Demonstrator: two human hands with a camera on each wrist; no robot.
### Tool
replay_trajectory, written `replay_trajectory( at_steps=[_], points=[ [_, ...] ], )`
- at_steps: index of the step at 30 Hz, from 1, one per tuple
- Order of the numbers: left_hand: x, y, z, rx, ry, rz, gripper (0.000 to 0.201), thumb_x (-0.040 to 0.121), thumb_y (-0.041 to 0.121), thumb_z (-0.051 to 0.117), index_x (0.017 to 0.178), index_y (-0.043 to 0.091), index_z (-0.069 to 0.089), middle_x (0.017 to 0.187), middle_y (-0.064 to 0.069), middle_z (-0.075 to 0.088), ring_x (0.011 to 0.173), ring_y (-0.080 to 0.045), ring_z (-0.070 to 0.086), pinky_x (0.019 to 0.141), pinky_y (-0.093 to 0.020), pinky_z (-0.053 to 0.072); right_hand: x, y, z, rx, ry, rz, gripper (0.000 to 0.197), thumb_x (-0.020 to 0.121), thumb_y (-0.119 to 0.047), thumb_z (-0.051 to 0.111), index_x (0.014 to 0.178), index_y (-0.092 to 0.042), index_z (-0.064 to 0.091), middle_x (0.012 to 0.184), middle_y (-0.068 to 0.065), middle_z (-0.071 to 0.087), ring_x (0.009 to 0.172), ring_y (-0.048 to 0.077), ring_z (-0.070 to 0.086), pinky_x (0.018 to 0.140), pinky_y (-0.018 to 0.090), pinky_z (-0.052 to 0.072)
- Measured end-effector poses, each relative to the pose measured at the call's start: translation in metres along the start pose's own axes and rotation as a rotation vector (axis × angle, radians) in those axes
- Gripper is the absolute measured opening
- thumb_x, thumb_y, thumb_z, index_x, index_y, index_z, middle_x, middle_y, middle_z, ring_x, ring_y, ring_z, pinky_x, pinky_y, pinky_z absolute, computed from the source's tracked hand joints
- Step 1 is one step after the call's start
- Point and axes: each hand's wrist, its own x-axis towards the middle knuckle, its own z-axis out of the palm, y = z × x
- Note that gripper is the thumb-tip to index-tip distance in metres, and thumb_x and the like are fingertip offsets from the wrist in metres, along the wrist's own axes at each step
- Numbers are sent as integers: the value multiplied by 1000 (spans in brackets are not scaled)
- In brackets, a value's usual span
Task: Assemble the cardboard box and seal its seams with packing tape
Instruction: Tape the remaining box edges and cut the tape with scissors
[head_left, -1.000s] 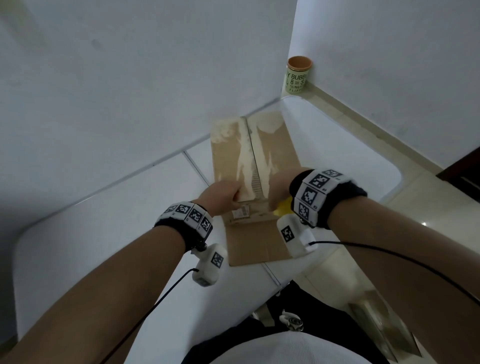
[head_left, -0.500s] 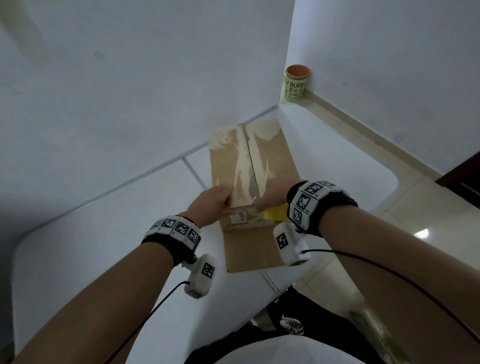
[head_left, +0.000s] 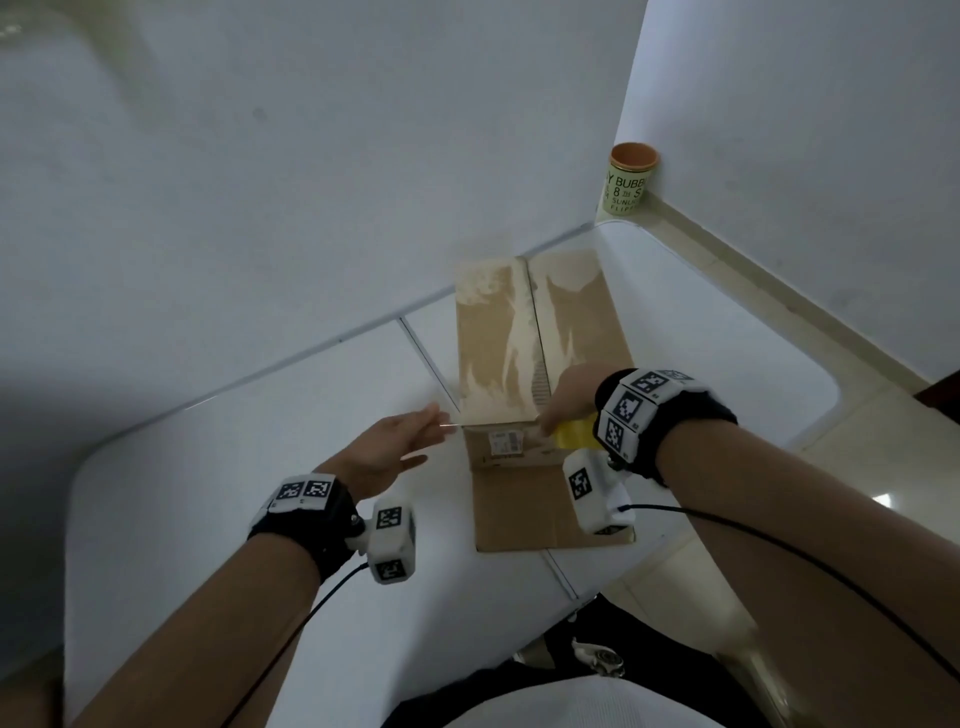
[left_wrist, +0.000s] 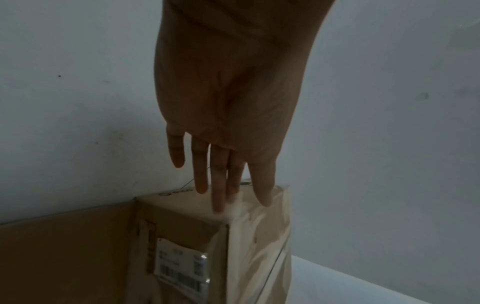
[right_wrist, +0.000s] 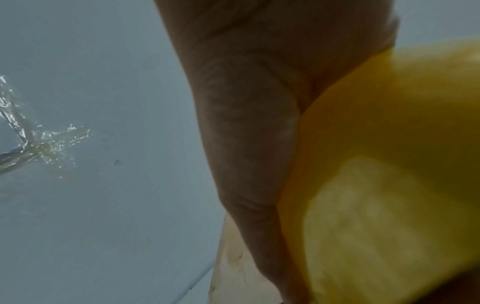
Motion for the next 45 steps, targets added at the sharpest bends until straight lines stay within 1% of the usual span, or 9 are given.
replay_trajectory(
  at_steps=[5,11,15,20,27,35,38,42,45],
  points=[
    [3,-4,8,59,53,64,21,88,26,66,108,20,69,116,-1,69,112,-14,58,101,-34,37,-2,-1,0,-13,7,8,55,92,-41,57,131,-3,51,132,14,54,120,28,54,100,36,44],
    [10,-8,19,85,196,186,12,88,14,66,99,14,69,97,-2,70,89,-13,60,85,-28,45,-1,-4,1,-22,9,10,55,92,-41,58,131,-4,51,133,13,54,121,28,53,101,37,44],
    [10,-16,17,45,148,190,13,87,9,68,99,15,66,103,-6,68,97,-14,61,92,-31,48,-2,-6,1,-49,15,18,53,93,-39,56,132,-3,50,134,13,53,121,28,53,101,37,44],
    [16,-14,21,39,225,225,10,85,5,67,94,10,66,91,-5,68,89,-17,62,90,-30,51,1,-6,6,-117,46,4,48,95,-35,53,134,-7,49,137,9,50,124,27,51,100,35,45],
    [23,-10,35,322,357,280,7,89,12,60,95,15,64,89,2,68,75,-5,61,64,-16,41,0,-8,-2,10,13,35,54,90,-40,61,130,-3,52,132,13,54,113,26,54,99,35,44],
    [42,-3,44,454,398,133,25,93,16,56,116,7,52,109,-7,57,100,-25,56,83,-34,48,2,-3,-1,39,33,56,58,87,-42,63,128,-2,52,125,13,57,115,28,55,96,35,45],
    [47,-4,35,288,389,7,19,93,28,58,95,9,53,99,-10,57,91,-26,59,90,-41,52,3,-2,-2,71,34,62,59,87,-43,64,128,-2,52,122,13,57,112,28,55,94,35,46],
    [29,-1,25,11,427,-4,41,100,29,41,68,8,54,72,-9,59,67,-21,58,76,-34,54,4,0,-1,99,47,64,59,85,-42,66,128,-3,53,128,13,57,115,29,55,92,35,46],
    [19,5,41,185,327,61,40,100,31,39,69,10,52,71,-7,57,69,-21,55,76,-35,50,5,-1,0,101,45,57,58,84,-43,67,125,-3,55,125,13,58,106,27,56,89,34,46]
  ],
)
